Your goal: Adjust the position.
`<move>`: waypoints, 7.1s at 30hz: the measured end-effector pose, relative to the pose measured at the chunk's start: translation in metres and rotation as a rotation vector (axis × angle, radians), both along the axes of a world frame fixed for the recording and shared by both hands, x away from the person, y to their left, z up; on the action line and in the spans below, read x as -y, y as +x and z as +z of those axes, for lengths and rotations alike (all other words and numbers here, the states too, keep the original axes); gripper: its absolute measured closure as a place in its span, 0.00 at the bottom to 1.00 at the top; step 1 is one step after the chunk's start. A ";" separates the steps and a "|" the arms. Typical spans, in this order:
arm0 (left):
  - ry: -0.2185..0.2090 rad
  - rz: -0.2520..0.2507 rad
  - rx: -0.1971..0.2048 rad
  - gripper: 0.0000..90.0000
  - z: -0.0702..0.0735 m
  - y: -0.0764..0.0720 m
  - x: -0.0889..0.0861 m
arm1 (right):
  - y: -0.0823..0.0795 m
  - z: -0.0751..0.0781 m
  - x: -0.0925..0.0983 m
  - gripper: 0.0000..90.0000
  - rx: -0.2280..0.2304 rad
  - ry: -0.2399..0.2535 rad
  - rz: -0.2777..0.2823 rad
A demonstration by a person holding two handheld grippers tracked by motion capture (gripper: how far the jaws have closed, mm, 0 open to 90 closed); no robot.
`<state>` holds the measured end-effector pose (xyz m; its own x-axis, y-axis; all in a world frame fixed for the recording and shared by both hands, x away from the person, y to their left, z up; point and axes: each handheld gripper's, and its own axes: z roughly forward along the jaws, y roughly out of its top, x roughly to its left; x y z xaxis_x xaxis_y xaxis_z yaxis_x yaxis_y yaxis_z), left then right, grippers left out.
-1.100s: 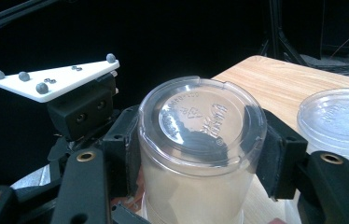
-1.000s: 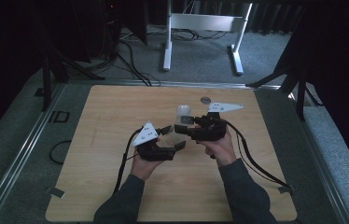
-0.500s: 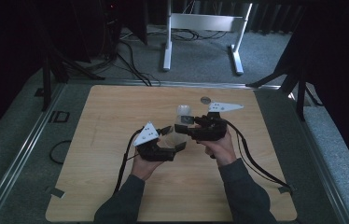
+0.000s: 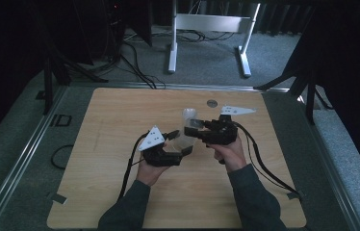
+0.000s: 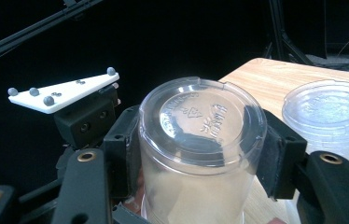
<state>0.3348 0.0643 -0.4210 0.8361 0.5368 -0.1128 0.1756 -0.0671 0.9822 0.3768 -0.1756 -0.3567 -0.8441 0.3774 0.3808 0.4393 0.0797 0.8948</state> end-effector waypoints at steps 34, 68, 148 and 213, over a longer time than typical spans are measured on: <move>0.025 -0.011 0.006 0.31 0.003 -0.002 -0.003 | 0.000 0.000 0.000 0.33 0.021 -0.033 -0.012; 0.093 -0.023 -0.008 0.32 0.010 -0.001 -0.031 | -0.006 0.013 0.022 0.28 0.103 -0.174 0.056; 0.652 -0.299 -0.052 0.32 0.038 0.010 -0.007 | -0.022 0.030 0.009 0.40 0.249 -0.867 0.254; 0.873 -0.395 -0.001 0.32 0.025 -0.005 0.028 | -0.030 -0.007 -0.041 0.40 0.188 -1.106 0.501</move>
<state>0.3302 0.0364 -0.3963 0.9749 0.1114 0.1928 -0.0155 -0.8298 0.5578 0.3472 -0.1349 -0.3636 -0.9960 0.0379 -0.0815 0.0132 0.9586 0.2844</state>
